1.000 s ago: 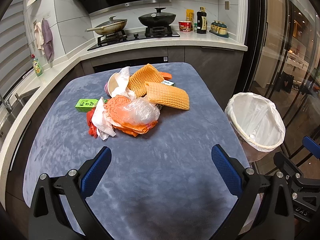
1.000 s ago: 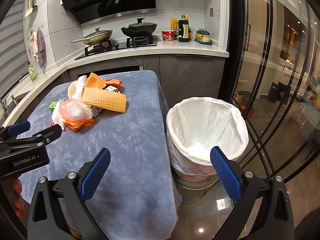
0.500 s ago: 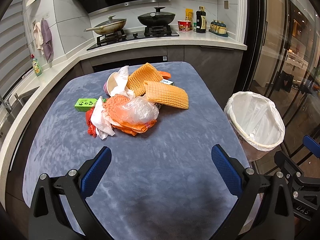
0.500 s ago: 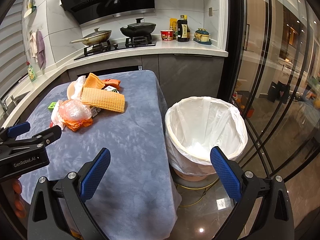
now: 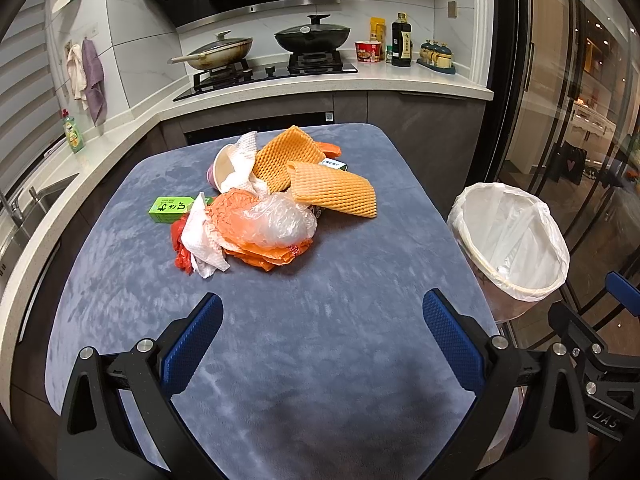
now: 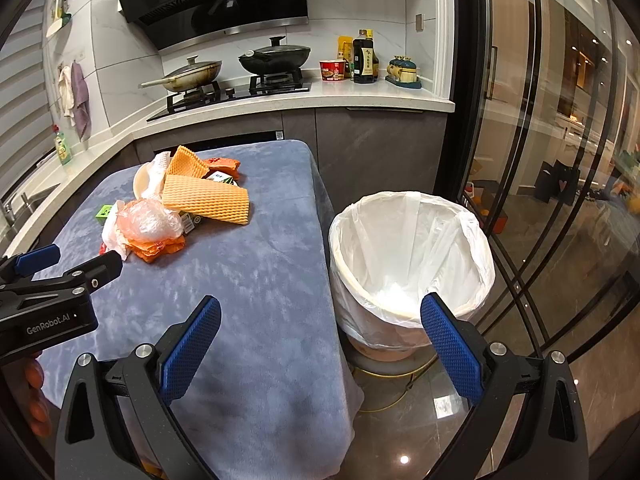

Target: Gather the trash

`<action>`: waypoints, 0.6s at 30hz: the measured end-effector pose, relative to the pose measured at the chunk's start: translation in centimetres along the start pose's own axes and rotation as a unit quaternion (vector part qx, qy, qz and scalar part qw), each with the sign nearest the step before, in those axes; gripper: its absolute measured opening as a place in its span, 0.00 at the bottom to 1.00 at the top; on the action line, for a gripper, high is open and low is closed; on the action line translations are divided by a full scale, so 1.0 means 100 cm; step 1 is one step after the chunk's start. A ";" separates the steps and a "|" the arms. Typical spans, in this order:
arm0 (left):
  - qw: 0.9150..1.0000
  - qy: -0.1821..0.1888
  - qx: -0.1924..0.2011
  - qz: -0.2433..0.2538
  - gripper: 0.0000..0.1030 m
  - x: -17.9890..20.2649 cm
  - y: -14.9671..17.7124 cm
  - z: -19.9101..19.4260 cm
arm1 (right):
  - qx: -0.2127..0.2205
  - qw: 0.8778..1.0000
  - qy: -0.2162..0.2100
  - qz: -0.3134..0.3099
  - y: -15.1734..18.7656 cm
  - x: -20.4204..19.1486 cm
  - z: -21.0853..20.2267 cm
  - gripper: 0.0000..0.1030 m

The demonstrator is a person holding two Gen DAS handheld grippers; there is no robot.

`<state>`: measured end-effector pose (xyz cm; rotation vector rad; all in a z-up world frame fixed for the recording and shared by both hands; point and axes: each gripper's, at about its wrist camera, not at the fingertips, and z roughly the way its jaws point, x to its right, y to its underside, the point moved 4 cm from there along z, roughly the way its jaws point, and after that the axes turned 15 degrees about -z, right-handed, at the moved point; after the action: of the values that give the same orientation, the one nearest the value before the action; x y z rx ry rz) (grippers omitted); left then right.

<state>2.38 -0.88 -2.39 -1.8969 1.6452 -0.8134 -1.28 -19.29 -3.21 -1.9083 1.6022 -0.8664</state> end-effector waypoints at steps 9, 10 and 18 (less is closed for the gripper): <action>1.000 0.000 0.000 0.000 0.93 -0.001 0.000 0.000 | 0.000 1.000 0.000 0.000 0.001 0.001 0.000 0.93; 1.000 0.000 0.000 0.000 0.93 -0.001 -0.001 0.001 | 0.000 1.000 0.000 0.000 0.001 0.000 0.000 0.93; 1.000 0.000 -0.001 -0.001 0.93 0.001 0.000 0.000 | 0.000 1.000 0.000 0.000 0.001 0.001 0.000 0.93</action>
<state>2.35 -0.94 -2.42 -1.8994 1.6455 -0.8132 -1.31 -19.36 -3.27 -1.9077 1.6024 -0.8664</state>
